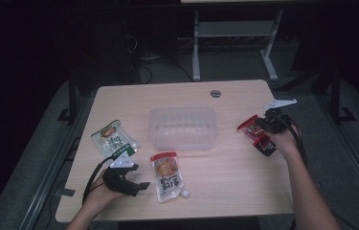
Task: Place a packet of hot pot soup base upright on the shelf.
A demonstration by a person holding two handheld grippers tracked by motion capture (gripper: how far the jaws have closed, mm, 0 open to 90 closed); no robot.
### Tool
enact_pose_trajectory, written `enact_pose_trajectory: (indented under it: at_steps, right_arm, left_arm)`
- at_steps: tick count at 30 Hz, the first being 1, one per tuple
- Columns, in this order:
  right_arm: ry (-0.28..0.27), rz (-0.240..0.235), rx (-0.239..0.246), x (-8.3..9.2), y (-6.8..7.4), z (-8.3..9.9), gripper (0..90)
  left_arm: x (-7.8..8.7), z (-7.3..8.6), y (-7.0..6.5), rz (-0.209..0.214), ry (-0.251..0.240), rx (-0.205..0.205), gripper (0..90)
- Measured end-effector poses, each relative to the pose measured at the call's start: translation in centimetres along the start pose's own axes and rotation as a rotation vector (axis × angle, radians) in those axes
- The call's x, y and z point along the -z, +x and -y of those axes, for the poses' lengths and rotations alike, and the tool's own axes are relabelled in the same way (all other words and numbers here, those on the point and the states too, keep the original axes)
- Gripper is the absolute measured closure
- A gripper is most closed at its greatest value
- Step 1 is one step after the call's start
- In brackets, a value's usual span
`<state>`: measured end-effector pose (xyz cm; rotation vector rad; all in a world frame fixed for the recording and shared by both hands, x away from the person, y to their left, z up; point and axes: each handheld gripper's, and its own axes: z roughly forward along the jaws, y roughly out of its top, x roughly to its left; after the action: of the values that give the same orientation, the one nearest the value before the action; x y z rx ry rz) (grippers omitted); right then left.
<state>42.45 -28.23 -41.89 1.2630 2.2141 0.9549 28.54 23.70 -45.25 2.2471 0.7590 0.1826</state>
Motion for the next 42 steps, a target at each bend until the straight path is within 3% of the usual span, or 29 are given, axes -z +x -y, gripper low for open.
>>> enact_pose_trajectory:
  at_steps: [9, 15, 20, 30, 42]
  right_arm:
    - [0.023, 0.06, -0.07, -2.6, -2.4, 0.7, 90.0]
    - [0.036, 0.101, -0.088, -3.6, -3.5, 1.0, 90.0]
    - [0.059, 0.102, -0.1, -4.1, -3.9, 1.7, 90.0]
    - [0.054, 0.039, -0.057, -4.1, -3.5, 2.3, 90.0]
    - [0.092, -0.05, 0.045, -3.8, -0.8, 1.9, 90.0]
  left_arm:
    - [0.1, 0.0, 0.0, -0.006, -0.006, 0.006, 15.6]
    - [0.1, 0.1, 0.2, -0.008, 0.002, 0.004, 15.6]
    - [0.2, 0.1, 0.2, -0.006, -0.003, 0.014, 15.6]
    - [0.1, 0.0, 0.0, 0.0, -0.008, 0.005, 15.6]
    - [0.1, -0.2, -0.2, 0.006, -0.003, -0.012, 15.6]
